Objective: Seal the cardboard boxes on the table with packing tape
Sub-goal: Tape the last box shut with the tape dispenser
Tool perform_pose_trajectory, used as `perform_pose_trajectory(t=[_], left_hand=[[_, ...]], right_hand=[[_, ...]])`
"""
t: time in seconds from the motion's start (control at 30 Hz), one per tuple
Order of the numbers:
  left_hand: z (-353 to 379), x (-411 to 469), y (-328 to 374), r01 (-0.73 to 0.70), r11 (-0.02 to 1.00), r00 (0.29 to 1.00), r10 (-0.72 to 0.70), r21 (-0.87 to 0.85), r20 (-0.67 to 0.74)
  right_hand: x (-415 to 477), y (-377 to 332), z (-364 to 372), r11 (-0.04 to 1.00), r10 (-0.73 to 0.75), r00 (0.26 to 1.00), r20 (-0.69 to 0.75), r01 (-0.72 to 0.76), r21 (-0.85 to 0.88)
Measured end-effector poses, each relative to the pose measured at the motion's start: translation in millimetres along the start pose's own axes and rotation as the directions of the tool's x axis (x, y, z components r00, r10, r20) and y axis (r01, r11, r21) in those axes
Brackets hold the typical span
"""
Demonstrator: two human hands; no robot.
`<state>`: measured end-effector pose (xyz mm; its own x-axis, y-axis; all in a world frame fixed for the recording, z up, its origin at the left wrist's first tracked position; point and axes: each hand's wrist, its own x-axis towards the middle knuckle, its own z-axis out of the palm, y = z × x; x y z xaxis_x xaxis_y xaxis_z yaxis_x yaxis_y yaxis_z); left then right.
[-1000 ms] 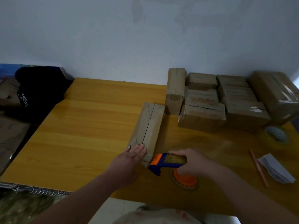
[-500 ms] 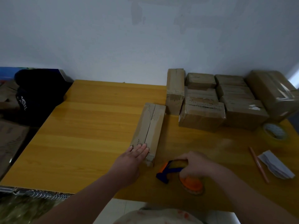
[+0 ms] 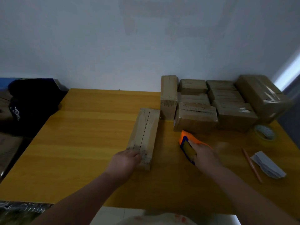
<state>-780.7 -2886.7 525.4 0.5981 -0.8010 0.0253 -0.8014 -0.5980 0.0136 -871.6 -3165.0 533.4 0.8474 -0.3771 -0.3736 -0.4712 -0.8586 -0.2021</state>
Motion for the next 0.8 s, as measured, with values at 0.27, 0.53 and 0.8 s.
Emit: perform_pose_trajectory(t=[0.27, 0.53, 0.8], left_hand=[[-89.6, 30.0, -10.2, 0.203, 0.969, 0.973, -0.215, -0.139, -0.082], [-164.8, 61.5, -14.6, 0.208, 0.967, 0.972, -0.221, -0.144, -0.081], [-165.3, 67.2, -6.7, 0.183, 0.932, 0.983, -0.172, -0.312, 0.062]], right_hand=[[-0.9, -0.8, 0.8, 0.988, -0.047, 0.989, 0.143, 0.066, -0.136], [-14.6, -58.2, -58.3, 0.842, -0.339, 0.938, -0.074, 0.337, 0.42], [-33.9, -95.3, -55.3, 0.63, -0.551, 0.834, 0.019, 0.401, 0.665]])
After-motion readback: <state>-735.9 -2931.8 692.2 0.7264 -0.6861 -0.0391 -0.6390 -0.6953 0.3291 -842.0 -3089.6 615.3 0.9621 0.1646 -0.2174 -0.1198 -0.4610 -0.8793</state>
